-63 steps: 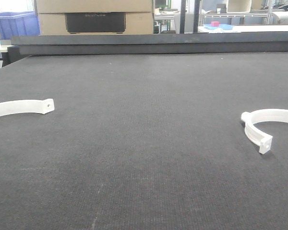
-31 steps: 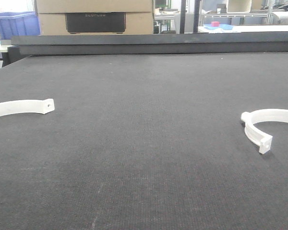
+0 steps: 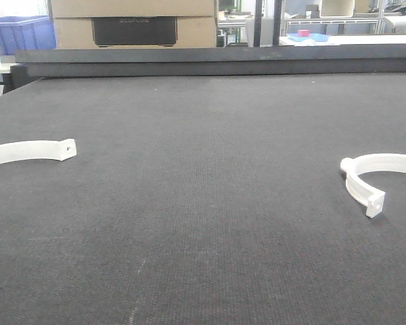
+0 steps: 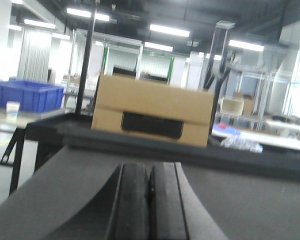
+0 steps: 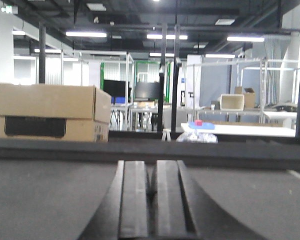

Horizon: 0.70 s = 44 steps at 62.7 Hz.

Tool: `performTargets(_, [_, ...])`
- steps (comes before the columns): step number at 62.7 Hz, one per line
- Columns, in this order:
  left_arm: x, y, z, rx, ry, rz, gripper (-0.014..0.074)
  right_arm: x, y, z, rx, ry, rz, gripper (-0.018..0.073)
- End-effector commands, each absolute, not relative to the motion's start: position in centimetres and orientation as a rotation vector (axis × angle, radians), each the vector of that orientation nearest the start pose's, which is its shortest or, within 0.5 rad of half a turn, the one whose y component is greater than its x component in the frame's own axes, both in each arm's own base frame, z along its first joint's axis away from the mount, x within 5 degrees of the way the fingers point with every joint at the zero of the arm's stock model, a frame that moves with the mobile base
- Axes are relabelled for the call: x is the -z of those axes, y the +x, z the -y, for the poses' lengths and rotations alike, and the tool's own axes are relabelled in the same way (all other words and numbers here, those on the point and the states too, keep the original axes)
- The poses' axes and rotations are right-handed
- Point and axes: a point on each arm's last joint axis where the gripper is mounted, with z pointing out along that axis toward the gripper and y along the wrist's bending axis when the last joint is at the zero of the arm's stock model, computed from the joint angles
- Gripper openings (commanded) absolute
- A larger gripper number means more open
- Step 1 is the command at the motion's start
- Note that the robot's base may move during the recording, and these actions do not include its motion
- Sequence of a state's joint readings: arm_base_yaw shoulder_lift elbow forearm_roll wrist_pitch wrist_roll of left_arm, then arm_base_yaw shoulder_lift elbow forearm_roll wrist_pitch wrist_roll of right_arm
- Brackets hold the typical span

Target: Grab PVC pipe and place in blue bin

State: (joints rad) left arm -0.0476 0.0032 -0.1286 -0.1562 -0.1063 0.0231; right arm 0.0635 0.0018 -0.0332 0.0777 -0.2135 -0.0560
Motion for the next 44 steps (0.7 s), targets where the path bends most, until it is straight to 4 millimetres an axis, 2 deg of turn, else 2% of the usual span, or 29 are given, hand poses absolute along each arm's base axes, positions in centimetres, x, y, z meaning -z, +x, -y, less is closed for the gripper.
performTargets(1, [-29.5, 3.3, 0.1, 0.115, -0.037, -1.191, -0.0111, -27.2, 4.1, -0.1, -0.057, -0.008, -1.129, -0.0156])
performTargets(10, [-33.3, 1.8, 0.1, 0.038, 0.028, -1.205, -0.0111, -31.4, 2.4, 0.0, -0.062, -0.010, -1.043, -0.0156])
performTargets(20, [-37.2, 1.8, 0.1, 0.039, 0.034, -1.305, -0.0111, -35.6, 1.8, -0.1, -0.068, -0.019, -1.075, -0.0156])
performTargets(28, [-40.0, 2.6, 0.2, 0.048, 0.034, -1.430, -0.0111, -38.5, 2.0, -0.2, -0.073, -0.032, -1.176, -0.0156])
performTargets(33, [-41.4, 3.5, 0.3, 0.048, 0.038, -1.532, -0.0111, -40.0, 2.6, -0.3, -0.079, -0.044, -1.298, -0.0156])
performTargets(44, [-43.3, 6.8, 0.8, 0.111, 0.036, -1.735, -0.0111, -41.1, 5.5, -0.7, -0.084, -0.068, -1.587, -0.0156])
